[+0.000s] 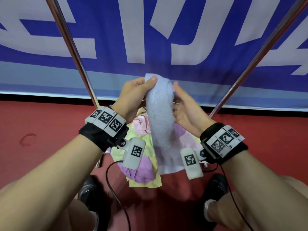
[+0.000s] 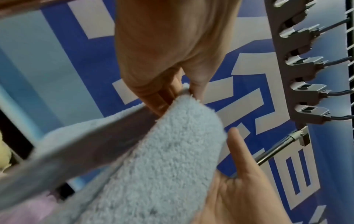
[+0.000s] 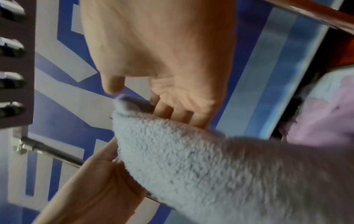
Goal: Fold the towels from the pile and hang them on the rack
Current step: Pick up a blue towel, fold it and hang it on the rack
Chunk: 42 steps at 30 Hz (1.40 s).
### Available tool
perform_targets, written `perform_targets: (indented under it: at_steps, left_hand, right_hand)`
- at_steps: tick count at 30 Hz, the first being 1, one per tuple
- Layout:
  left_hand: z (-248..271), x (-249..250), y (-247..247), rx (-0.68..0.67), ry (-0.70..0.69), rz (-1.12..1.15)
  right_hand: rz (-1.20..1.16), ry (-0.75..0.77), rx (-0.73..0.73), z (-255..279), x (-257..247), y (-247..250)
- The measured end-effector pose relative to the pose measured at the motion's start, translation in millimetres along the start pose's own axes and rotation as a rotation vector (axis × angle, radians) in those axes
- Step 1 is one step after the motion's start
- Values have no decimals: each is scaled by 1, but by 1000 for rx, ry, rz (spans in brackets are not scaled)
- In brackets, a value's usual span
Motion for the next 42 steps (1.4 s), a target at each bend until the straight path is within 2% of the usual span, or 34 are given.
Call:
perform_targets:
  at_steps: [2,5,8,13,15,18,23,28,30,36,39,42]
  left_hand:
    - [0,3,6,4,7,-50]
    - [2,8,11,-2,11,-54]
    - [-4,10,24,10,-63,-168]
    - [8,0,29,226,-114,-257]
    - [9,-3,30,249,-159,-330]
    - [4,-4,30,207,-153,-331]
    - [-2,-8,34,179,-99,-289]
    - [3,-10,17,121,28,-258]
    - [5,-12,13,101,10,-271]
    - [7,-11,18,186,-57,-165]
    - [7,-18,10,106,-6,-101]
    - [8,-23,2,10,58,-13]
  right_hand:
    - [80,14,2,-1,-1,-3]
    - [243,154,118,1,-11,-4]
    - [215,202,140,0,-15,-7]
    - [81,209,144,2,-16,-13]
    - [98,227,186,1,-13,-13]
    - [136,224,229,-2,-8,-11]
    - [39,249,281,-4,-12,4]
    - [-4,302,294,-3,-12,8]
    - [-5,307,300,-3,-10,6]
    - [-34,273,312,-14,0,8]
    - [-91,255,287,-18,5,8]
    - [-212,202,193,-18,7,2]
Point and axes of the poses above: each hand's wrist, its own z-axis away from the middle knuckle, its own y-axis out of the back of the hand, x = y × z, the point moved 7 cm from there along -z, towards the middle knuckle, and after that the axes turned 15 degrees about -y, right-handed, at the moved point
